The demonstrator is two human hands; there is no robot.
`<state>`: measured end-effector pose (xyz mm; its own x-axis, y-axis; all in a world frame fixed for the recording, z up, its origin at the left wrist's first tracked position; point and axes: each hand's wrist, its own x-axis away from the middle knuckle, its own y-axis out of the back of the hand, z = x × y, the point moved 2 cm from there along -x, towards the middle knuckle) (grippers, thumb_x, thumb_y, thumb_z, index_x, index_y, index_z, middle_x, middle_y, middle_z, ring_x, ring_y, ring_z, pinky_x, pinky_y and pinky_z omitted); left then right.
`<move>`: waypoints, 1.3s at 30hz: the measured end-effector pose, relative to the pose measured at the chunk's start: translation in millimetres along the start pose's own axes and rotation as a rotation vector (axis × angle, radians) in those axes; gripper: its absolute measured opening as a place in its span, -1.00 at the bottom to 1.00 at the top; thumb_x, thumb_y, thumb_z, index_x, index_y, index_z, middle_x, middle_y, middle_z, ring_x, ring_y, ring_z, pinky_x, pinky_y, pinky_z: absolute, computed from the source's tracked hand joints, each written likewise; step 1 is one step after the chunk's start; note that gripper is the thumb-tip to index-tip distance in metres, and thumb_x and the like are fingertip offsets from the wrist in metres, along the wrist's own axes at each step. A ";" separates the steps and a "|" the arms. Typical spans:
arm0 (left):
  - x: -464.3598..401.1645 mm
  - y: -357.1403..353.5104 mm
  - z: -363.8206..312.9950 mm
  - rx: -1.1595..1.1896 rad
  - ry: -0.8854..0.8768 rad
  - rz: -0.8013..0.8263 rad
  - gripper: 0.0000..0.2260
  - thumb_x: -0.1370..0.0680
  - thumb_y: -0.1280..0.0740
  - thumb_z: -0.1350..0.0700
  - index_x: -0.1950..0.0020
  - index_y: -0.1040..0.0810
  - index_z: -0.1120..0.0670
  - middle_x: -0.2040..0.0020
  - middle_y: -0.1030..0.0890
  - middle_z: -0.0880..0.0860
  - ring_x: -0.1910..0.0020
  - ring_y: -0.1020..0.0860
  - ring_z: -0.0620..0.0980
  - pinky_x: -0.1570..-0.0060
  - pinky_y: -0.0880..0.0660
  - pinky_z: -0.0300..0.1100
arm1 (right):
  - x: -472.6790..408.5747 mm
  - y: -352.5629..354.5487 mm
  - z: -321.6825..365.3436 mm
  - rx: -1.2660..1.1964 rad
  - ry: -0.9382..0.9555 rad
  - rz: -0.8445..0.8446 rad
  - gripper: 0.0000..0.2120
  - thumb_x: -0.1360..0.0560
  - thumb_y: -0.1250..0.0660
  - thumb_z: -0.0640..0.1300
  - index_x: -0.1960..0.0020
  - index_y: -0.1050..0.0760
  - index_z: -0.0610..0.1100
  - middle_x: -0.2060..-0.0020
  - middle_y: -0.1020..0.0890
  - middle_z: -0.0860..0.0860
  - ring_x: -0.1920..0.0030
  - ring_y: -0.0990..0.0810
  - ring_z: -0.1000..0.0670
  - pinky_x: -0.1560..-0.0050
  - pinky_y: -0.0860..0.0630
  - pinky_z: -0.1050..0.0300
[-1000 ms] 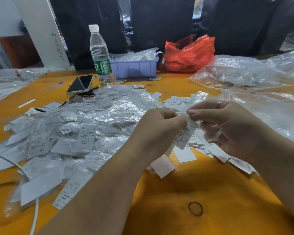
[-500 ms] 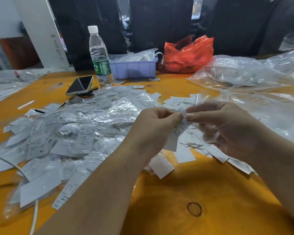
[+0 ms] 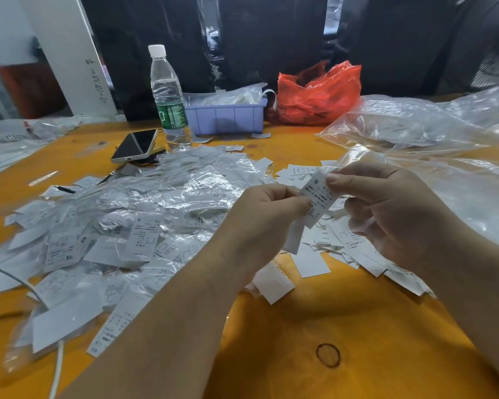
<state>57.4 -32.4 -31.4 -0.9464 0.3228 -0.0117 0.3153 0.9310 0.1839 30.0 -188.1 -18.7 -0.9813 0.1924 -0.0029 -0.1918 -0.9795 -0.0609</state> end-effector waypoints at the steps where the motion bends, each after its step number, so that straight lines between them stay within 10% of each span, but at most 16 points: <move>1: 0.1 -0.1 -0.3 -0.002 -0.008 0.007 -0.84 -0.56 -0.35 0.14 0.14 -0.64 0.19 0.23 -0.63 -0.01 0.30 -0.48 -0.10 0.41 -0.37 -0.42 | -1.1 0.9 -1.3 -0.002 -0.001 -0.001 -0.88 -0.43 -0.44 -0.14 0.28 -0.66 -0.08 0.17 -0.50 -0.19 0.46 -0.20 0.08 0.50 -0.24 0.24; 16: 2.5 -0.6 -3.9 -0.068 0.002 0.025 -0.83 -0.32 -0.30 0.02 0.33 -0.63 0.07 0.14 -0.64 0.16 0.31 -0.43 -0.02 0.32 -0.34 -0.18 | -4.7 3.2 -6.5 0.028 -0.004 0.049 -0.66 -0.17 -0.47 -0.05 0.10 -0.66 -0.15 0.21 -0.54 -0.19 0.39 -0.25 0.02 0.45 -0.24 0.19; 39: 2.0 1.7 0.1 -0.060 -0.043 -0.009 -0.79 -0.56 -0.35 0.04 0.23 -0.67 0.08 0.40 -0.59 -0.15 0.45 -0.47 -0.27 0.44 -0.38 -0.40 | -3.0 0.8 -4.4 0.020 -0.013 0.084 -0.90 -0.41 -0.40 -0.17 0.22 -0.61 -0.21 0.44 -0.50 -0.05 0.56 -0.29 0.11 0.49 -0.19 0.21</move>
<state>56.1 -30.1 -31.2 -0.9448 0.3228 -0.0554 0.3009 0.9224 0.2422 32.8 -189.2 -23.1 -0.9940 0.1092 0.0063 -0.1094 -0.9931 -0.0413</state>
